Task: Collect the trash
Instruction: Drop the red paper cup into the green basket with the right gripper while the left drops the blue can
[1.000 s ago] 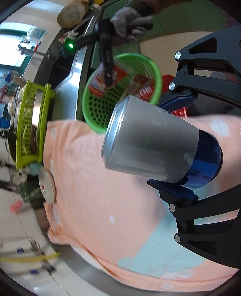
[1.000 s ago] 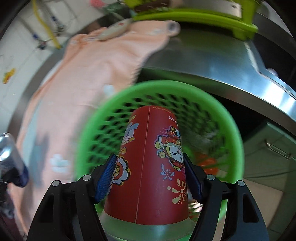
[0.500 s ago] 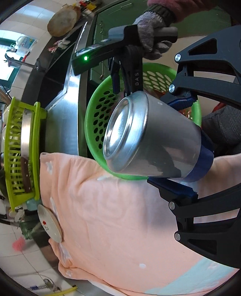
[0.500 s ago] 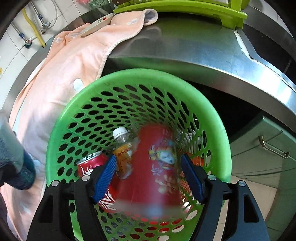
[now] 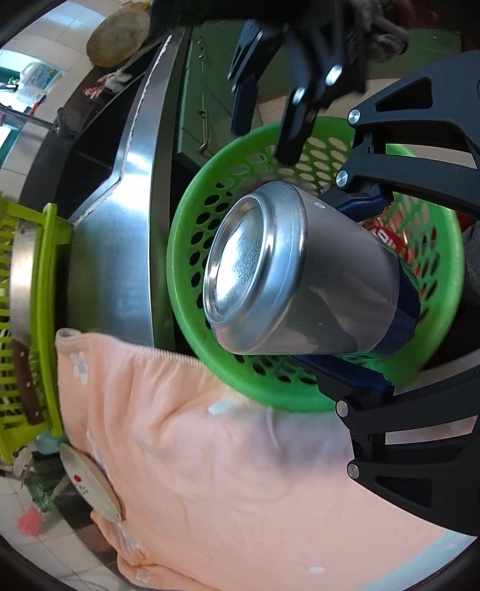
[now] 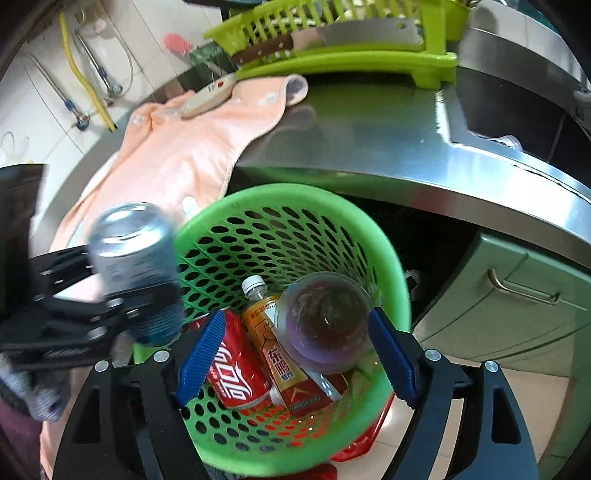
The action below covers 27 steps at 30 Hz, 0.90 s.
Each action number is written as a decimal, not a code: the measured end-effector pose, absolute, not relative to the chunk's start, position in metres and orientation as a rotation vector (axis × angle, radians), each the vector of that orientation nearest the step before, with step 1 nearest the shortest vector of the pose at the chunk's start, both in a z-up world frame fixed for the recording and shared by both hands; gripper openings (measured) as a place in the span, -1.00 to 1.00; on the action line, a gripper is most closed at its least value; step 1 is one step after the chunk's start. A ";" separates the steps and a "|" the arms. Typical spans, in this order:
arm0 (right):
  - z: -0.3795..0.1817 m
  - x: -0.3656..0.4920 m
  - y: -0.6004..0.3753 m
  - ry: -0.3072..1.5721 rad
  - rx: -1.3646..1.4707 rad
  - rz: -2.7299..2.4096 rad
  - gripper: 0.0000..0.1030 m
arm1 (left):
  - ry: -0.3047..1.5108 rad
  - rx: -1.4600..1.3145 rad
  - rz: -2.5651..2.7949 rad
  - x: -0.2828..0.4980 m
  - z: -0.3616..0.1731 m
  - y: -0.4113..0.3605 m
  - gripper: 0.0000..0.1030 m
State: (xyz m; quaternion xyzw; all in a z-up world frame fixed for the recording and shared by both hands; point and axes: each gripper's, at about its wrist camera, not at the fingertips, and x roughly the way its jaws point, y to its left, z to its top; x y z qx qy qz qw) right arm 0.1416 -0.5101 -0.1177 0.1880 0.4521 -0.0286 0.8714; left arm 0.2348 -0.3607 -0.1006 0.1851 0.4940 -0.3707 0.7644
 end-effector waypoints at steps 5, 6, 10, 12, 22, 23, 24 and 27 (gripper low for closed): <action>-0.112 0.120 -0.518 0.910 0.421 -0.064 0.49 | 1.108 0.424 -0.793 0.235 -0.115 -0.381 0.22; -0.112 0.117 -0.519 0.903 0.428 -0.067 0.49 | 1.116 0.421 -0.798 0.236 -0.118 -0.383 0.23; -0.113 0.109 -0.526 0.889 0.459 -0.072 0.49 | 1.132 0.419 -0.778 0.238 -0.126 -0.387 0.25; -0.117 0.108 -0.528 0.888 0.473 -0.074 0.49 | 1.135 0.418 -0.770 0.240 -0.129 -0.389 0.28; -0.123 0.098 -0.530 0.887 0.509 -0.079 0.49 | 1.129 0.372 -0.776 0.241 -0.128 -0.385 0.44; -0.121 0.097 -0.529 0.884 0.508 -0.078 0.49 | 1.127 0.371 -0.775 0.240 -0.127 -0.383 0.44; -0.120 0.096 -0.527 0.882 0.505 -0.078 0.49 | 1.120 0.367 -0.767 0.239 -0.125 -0.379 0.44; -0.115 0.092 -0.520 0.877 0.488 -0.074 0.49 | 1.099 0.349 -0.760 0.234 -0.116 -0.368 0.44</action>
